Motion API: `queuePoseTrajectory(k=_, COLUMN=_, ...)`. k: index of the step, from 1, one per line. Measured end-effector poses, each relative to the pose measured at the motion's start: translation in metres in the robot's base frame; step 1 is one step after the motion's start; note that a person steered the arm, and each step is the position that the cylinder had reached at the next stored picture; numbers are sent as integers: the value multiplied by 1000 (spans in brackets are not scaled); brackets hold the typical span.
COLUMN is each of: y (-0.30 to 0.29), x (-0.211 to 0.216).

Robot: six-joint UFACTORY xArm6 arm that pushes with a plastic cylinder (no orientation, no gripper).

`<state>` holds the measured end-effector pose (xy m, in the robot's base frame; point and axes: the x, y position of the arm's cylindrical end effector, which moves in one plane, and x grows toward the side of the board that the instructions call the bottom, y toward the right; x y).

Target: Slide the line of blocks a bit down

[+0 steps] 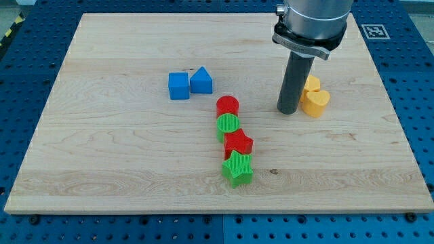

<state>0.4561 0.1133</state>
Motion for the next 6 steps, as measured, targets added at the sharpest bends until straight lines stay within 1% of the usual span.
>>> queuePoseTrajectory(k=1, y=-3, x=4)
queuePoseTrajectory(k=2, y=-26, x=4)
queuePoseTrajectory(k=3, y=-44, x=-27)
queuePoseTrajectory(k=4, y=-71, x=-49)
queuePoseTrajectory(k=5, y=-106, x=-26)
queuePoseTrajectory(k=6, y=-115, x=-20)
